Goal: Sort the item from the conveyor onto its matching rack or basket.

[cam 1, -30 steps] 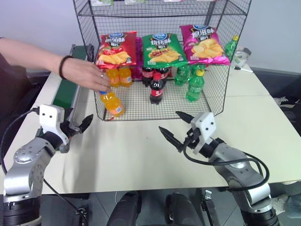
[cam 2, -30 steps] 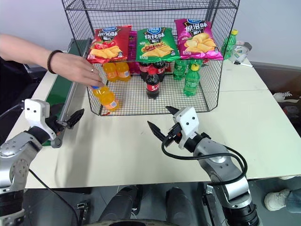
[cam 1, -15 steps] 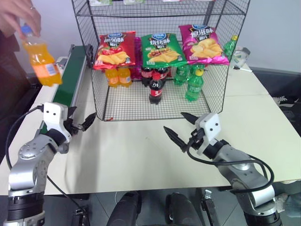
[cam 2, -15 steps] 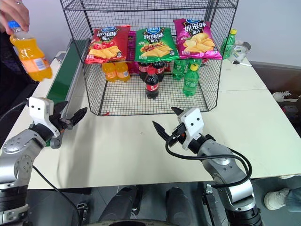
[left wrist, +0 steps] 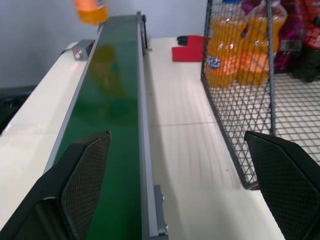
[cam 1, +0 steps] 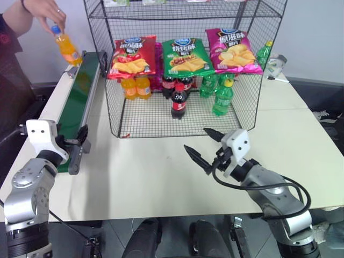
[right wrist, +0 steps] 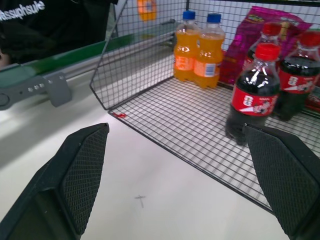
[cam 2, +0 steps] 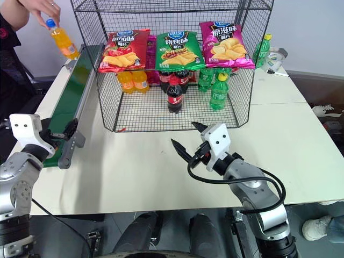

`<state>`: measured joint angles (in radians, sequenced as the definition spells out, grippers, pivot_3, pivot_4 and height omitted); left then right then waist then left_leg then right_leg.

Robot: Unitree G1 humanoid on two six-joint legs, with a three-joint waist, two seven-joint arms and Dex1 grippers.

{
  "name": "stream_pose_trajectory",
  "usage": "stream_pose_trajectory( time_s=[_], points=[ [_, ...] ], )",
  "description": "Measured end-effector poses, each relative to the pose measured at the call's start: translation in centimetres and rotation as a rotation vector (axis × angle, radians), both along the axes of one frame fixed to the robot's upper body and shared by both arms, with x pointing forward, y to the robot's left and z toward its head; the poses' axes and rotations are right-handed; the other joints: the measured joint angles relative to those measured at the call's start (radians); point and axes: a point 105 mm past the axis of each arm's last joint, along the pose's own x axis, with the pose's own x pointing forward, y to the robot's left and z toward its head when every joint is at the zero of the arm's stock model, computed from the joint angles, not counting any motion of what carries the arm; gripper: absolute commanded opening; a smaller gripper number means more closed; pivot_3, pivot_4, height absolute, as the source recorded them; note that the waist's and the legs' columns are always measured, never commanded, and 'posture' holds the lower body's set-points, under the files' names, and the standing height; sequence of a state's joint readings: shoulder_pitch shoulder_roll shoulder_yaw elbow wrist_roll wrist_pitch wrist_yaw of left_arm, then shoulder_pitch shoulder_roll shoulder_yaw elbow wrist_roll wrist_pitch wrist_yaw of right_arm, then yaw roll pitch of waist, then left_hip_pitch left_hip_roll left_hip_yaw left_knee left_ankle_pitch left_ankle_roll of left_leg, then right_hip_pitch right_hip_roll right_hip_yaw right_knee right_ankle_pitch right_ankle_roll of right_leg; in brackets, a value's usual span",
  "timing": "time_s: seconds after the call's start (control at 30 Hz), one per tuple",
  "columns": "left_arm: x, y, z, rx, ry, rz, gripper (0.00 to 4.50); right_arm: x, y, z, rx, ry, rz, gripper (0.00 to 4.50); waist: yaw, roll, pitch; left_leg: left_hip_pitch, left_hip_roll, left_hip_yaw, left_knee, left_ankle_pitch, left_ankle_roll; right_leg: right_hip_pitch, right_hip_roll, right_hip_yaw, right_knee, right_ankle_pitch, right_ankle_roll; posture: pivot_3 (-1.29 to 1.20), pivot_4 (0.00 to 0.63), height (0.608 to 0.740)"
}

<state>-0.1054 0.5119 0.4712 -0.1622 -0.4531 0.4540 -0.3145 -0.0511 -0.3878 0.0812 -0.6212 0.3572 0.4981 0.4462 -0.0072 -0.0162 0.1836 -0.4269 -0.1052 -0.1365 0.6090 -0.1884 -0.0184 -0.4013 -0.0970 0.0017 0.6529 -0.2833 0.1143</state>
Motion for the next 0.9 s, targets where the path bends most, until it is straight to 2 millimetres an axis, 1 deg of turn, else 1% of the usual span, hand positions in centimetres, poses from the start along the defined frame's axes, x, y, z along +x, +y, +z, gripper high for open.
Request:
stream_pose_trajectory(
  time_s=[0.1,0.2,0.4,0.47,0.5,0.6,0.73,0.9],
  points=[
    [-0.1,0.5,0.1,-0.028,-0.018,0.014,4.46,0.0,0.3,-0.1,0.001,0.013,0.0,4.5,-0.001,0.0,0.0,0.0,0.0,0.0,0.0,0.0,0.0,0.0,0.0,0.0,0.0,0.0,0.0,0.0,0.15,0.74],
    [-0.1,1.0,-0.4,-0.047,-0.018,0.049,4.46,0.0,0.3,-0.2,0.002,0.022,-0.004,4.5,0.0,0.0,0.0,0.0,0.0,0.0,0.0,0.0,0.0,0.0,0.0,0.0,0.0,0.0,0.0,0.0,0.15,0.74],
    [0.0,0.9,-0.7,-0.017,-0.02,0.069,4.46,0.3,0.3,0.2,-0.006,0.01,0.001,4.5,0.001,0.0,0.0,0.0,0.0,0.0,0.0,0.0,0.0,0.0,0.0,0.0,0.0,0.0,0.0,0.0,0.15,0.74],
    [0.1,0.9,-1.0,-0.026,-0.019,0.069,4.46,0.4,0.0,0.5,-0.016,-0.002,-0.002,4.5,0.001,0.0,0.0,0.0,0.0,0.0,0.0,0.0,0.0,0.0,0.0,0.0,0.0,0.0,0.0,0.0,0.15,0.74],
    [0.1,0.9,-1.2,-0.029,-0.014,0.071,4.46,0.5,-0.5,0.7,-0.028,-0.011,-0.011,4.5,0.001,0.0,0.0,0.0,0.0,0.0,0.0,0.0,0.0,0.0,0.0,0.0,0.0,0.0,0.0,0.0,0.15,0.74],
    [0.2,1.0,-1.3,-0.033,-0.012,0.073,4.46,0.6,-1.2,1.0,-0.029,-0.029,-0.029,4.5,0.0,0.0,0.0,0.0,0.0,0.0,0.0,0.0,0.0,0.0,0.0,0.0,0.0,0.0,0.0,0.0,0.15,0.74],
    [0.5,1.0,-0.9,-0.032,-0.028,0.072,4.46,0.4,-1.2,0.7,-0.027,-0.022,-0.026,4.5,0.0,0.0,0.0,0.0,0.0,0.0,0.0,0.0,0.0,0.0,0.0,0.0,0.0,0.0,0.0,0.0,0.15,0.74],
    [0.8,1.4,-1.3,-0.019,-0.015,0.1,4.46,0.4,-1.3,0.3,-0.02,-0.018,-0.02,4.5,0.0,0.0,0.0,0.0,0.0,0.0,0.0,0.0,0.0,0.0,0.0,0.0,0.0,0.0,0.0,0.0,0.15,0.74]
  ],
)
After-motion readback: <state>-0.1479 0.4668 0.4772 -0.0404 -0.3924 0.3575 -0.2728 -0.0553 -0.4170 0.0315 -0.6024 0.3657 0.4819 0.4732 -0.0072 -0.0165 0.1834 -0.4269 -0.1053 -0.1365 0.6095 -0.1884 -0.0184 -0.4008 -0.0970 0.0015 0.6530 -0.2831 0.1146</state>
